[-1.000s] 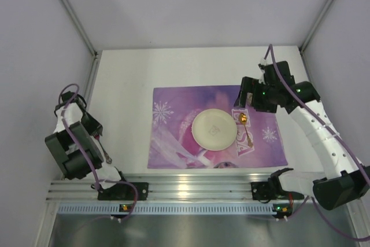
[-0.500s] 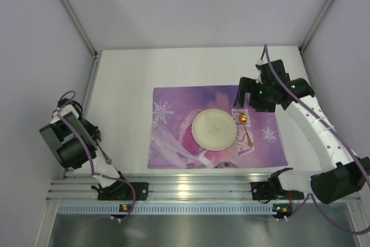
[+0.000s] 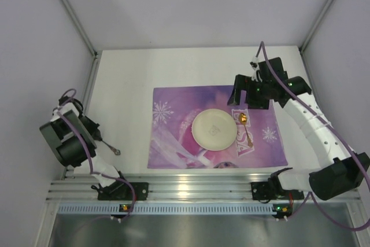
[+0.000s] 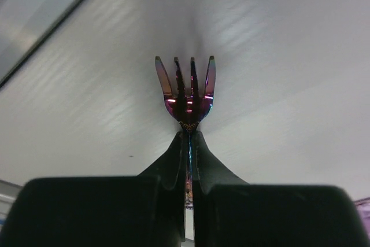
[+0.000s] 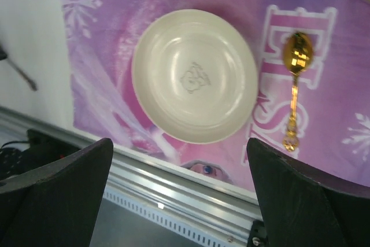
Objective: Set the dinner table for one person
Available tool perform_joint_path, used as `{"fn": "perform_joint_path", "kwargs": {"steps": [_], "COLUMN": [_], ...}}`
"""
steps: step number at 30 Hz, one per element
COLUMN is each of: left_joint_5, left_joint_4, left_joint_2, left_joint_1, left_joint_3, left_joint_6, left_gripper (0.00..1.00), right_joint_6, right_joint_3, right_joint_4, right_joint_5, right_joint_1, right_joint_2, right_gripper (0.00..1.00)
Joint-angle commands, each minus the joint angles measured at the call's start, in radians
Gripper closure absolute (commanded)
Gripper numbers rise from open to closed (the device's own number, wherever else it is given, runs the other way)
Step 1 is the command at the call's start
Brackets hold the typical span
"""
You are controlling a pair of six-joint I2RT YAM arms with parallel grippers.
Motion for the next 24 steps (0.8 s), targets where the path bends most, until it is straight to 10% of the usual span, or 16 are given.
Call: {"fn": "perform_joint_path", "kwargs": {"steps": [1,8,24], "left_joint_5": [0.108,0.183,0.052], "left_joint_4": [0.1,-0.059,-0.061], "left_joint_2": [-0.066,-0.142,0.083], "left_joint_1": [-0.083,-0.454,-1.091], "left_joint_3": [0.035,0.325,0.419], "left_joint_6": [-0.018,-0.117,-0.211], "left_gripper": [1.0,1.0,1.0], "right_joint_6": [-0.022,0.176,0.181], "right_joint_3": [0.026,-0.038,-0.161], "right_joint_4": [0.179,0.611,0.566], "right_joint_5": [-0.28,-0.689,-0.559], "right_joint_1": [0.003,0.046,0.05], "right_joint_2": [-0.005,0.099,0.029], "right_gripper": [0.0,0.0,0.0]}}
